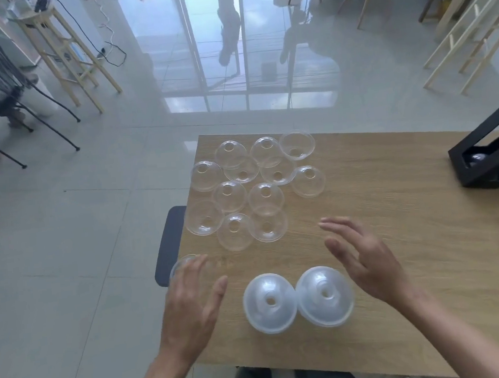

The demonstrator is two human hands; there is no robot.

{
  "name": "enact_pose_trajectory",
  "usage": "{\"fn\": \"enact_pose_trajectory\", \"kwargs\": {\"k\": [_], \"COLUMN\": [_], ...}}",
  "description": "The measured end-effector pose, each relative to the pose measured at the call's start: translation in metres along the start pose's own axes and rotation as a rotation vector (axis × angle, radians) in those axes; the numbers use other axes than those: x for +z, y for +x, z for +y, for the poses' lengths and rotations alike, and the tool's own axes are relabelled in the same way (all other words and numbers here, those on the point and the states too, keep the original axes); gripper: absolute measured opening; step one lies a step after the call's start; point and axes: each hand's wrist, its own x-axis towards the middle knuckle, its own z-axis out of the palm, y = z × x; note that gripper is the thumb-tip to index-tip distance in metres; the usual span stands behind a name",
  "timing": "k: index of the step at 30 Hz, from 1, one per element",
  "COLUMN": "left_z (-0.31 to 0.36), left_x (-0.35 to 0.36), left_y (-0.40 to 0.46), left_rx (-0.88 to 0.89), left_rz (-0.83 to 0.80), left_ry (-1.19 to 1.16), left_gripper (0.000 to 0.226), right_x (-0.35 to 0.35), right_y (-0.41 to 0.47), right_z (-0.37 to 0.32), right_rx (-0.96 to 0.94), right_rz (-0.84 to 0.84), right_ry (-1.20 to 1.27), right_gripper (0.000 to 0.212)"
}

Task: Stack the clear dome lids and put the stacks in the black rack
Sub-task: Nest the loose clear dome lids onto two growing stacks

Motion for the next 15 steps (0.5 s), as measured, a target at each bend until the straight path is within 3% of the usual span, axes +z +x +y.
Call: {"fn": "enact_pose_trajectory", "kwargs": {"k": [4, 7, 10, 15], "left_z": [-0.038, -0.053, -0.059, -0.049], "left_x": [-0.001, 0.005, 0.012, 0.012], "left_y": [0.021, 0.030, 0.031, 0.025], "left_rx": [-0.244, -0.312, -0.296, -0.234], "left_rz": [-0.100, -0.210, -0.233, -0.169], "left_ry": [0.187, 0.247, 0.262, 0.223], "left_gripper": [0.083, 0.094, 0.085, 0.075], "right_x": [0.026, 0.049, 0.066, 0.078], "right_y": [0.058, 0.088, 0.103, 0.108], "right_z": [0.013, 0.020, 0.022, 0.022], "right_rx": [-0.123, -0.292, -0.413, -0.531], "right_rz": [-0.046, -0.271, -0.445, -0.378], "right_ry": [-0.148, -0.366, -0.506, -0.502], "right_gripper": [0.029, 0.043, 0.048, 0.008]}}
